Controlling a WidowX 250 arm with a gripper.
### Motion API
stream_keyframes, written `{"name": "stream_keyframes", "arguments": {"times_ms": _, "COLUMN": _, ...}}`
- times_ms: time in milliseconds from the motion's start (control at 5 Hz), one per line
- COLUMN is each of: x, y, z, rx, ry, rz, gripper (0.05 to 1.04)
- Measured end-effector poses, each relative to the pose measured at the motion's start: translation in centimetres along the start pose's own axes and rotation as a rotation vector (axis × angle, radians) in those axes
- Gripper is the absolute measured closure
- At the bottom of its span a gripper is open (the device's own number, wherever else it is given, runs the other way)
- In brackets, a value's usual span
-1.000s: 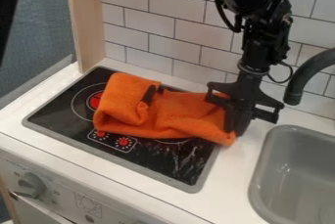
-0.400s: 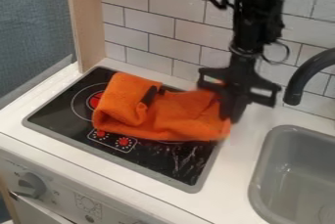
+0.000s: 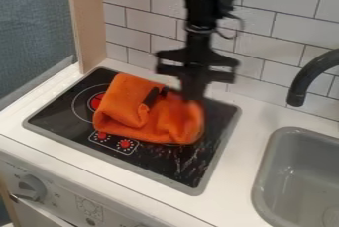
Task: Fold the cloth from the right to the left
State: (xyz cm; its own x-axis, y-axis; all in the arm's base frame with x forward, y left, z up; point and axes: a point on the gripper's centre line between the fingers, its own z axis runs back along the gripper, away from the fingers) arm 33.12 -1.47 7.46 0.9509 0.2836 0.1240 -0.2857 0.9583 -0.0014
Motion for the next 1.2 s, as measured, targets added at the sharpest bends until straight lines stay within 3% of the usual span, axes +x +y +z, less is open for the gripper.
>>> {"name": "stream_keyframes", "arguments": {"times_ms": 200, "x": 0.0, "y": 2.1, "z": 0.7, "rx": 0.04, "ry": 0.0, "rz": 0.024, "gripper": 1.03}}
{"name": "stream_keyframes", "arguments": {"times_ms": 400, "x": 0.0, "y": 5.4, "z": 0.7, "rx": 0.094, "ry": 0.041, "rz": 0.08, "gripper": 1.03}}
{"name": "stream_keyframes", "arguments": {"times_ms": 800, "x": 0.4, "y": 8.6, "z": 0.1, "rx": 0.127, "ry": 0.078, "rz": 0.132, "gripper": 1.03}}
{"name": "stream_keyframes", "arguments": {"times_ms": 1000, "x": 0.3, "y": 9.5, "z": -1.3, "rx": 0.121, "ry": 0.116, "rz": 0.146, "gripper": 1.007}}
{"name": "stream_keyframes", "arguments": {"times_ms": 1200, "x": 0.5, "y": 9.3, "z": -1.5, "rx": 0.111, "ry": 0.126, "rz": 0.14, "gripper": 0.85}}
